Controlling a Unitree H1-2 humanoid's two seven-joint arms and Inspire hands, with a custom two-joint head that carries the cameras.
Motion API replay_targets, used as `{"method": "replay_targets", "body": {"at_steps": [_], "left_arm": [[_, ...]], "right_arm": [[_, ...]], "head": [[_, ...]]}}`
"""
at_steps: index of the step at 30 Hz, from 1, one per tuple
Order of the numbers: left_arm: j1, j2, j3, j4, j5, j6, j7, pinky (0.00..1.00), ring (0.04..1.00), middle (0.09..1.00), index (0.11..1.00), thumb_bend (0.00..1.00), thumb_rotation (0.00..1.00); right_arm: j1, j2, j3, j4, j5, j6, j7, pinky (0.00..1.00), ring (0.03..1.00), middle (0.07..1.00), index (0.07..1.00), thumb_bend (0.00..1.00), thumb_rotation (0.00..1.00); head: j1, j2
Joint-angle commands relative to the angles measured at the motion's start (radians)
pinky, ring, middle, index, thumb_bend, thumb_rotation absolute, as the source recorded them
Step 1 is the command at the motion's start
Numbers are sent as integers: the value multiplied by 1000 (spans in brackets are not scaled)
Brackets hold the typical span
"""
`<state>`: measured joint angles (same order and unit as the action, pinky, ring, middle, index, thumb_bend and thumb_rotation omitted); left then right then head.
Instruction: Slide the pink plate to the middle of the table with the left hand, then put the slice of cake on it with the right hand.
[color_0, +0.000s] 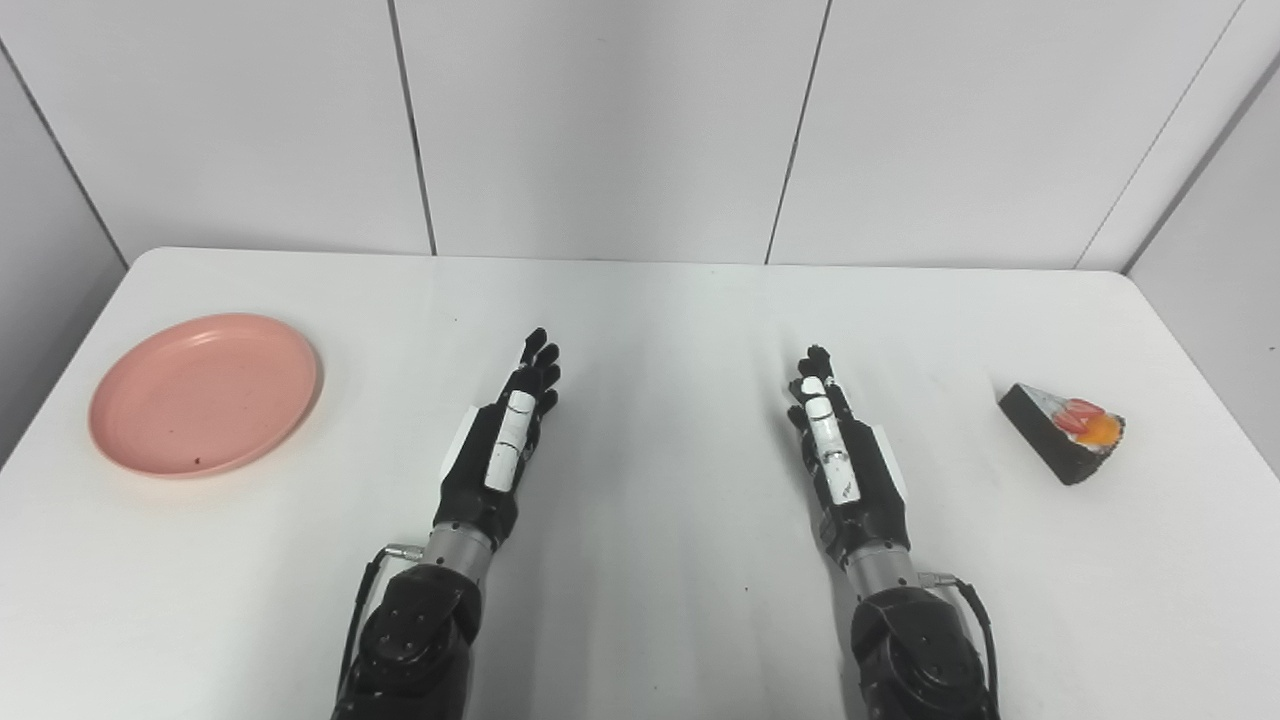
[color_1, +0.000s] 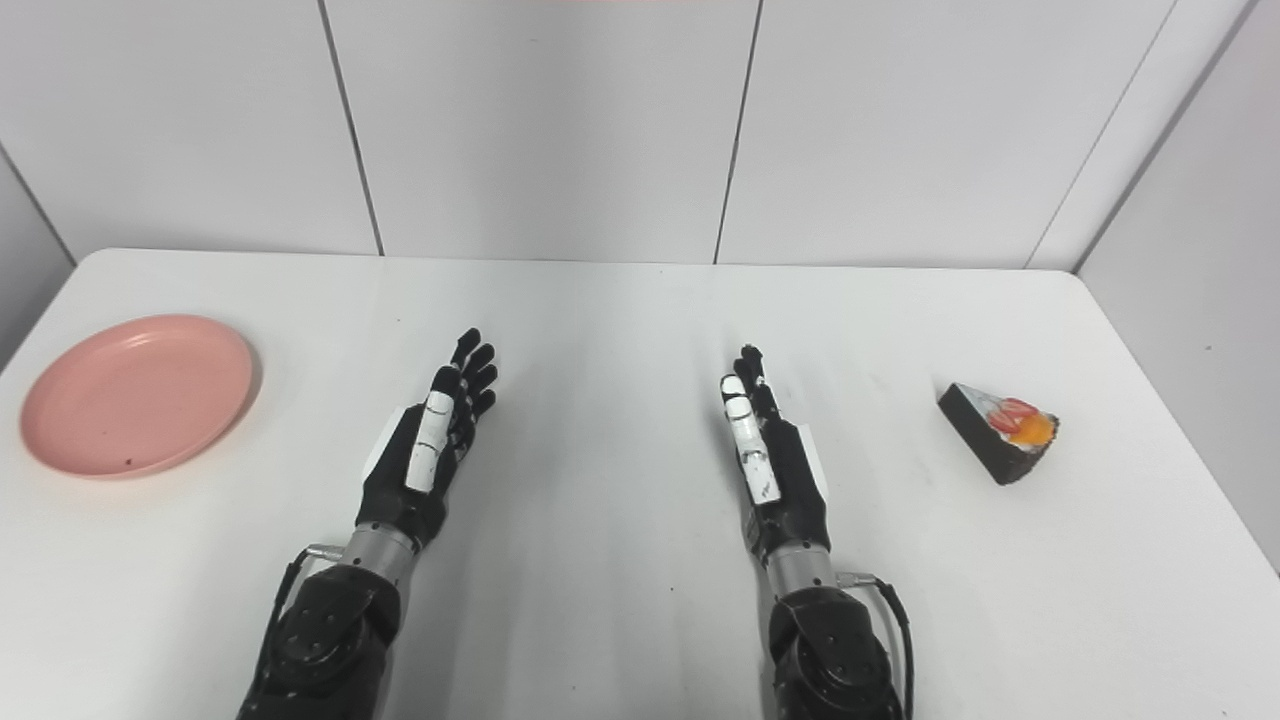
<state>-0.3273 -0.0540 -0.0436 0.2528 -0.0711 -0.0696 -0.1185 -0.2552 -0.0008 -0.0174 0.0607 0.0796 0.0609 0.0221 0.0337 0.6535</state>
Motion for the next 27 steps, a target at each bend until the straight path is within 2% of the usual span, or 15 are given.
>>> {"method": "replay_targets", "body": {"at_steps": [1, 4, 9, 17, 23, 27], "left_arm": [[20, 2, 1, 18, -4, 4, 1, 1000, 1000, 1000, 1000, 777, 1000], [21, -3, 4, 18, -3, -1, 8, 1000, 1000, 1000, 1000, 776, 1000], [30, -17, 11, 33, -8, -113, 14, 1000, 1000, 1000, 1000, 698, 1000], [27, -45, 49, 90, -22, -255, 48, 1000, 1000, 1000, 1000, 699, 974], [29, -43, 41, 85, 20, -254, 80, 1000, 1000, 1000, 1000, 687, 1000], [30, -36, 31, 71, 38, -214, 87, 1000, 1000, 1000, 1000, 691, 1000]], "right_arm": [[-29, -1, 0, -32, -2, -11, 1, 1000, 1000, 1000, 1000, 640, 884], [-29, -1, -2, -27, 0, -18, 2, 1000, 1000, 1000, 1000, 630, 880], [-27, -3, -1, -30, -4, -21, 1, 1000, 1000, 1000, 1000, 634, 882], [-24, 0, -2, -30, 2, -26, 4, 1000, 1000, 1000, 1000, 614, 873], [-23, 1, -1, -34, 2, -19, 3, 1000, 1000, 1000, 1000, 628, 878], [-25, -2, 2, -30, -3, -23, 4, 1000, 1000, 1000, 1000, 628, 879]], "head": [[1, -1], [2, -1], [4, 0], [3, 2], [3, 3], [0, 4]]}}
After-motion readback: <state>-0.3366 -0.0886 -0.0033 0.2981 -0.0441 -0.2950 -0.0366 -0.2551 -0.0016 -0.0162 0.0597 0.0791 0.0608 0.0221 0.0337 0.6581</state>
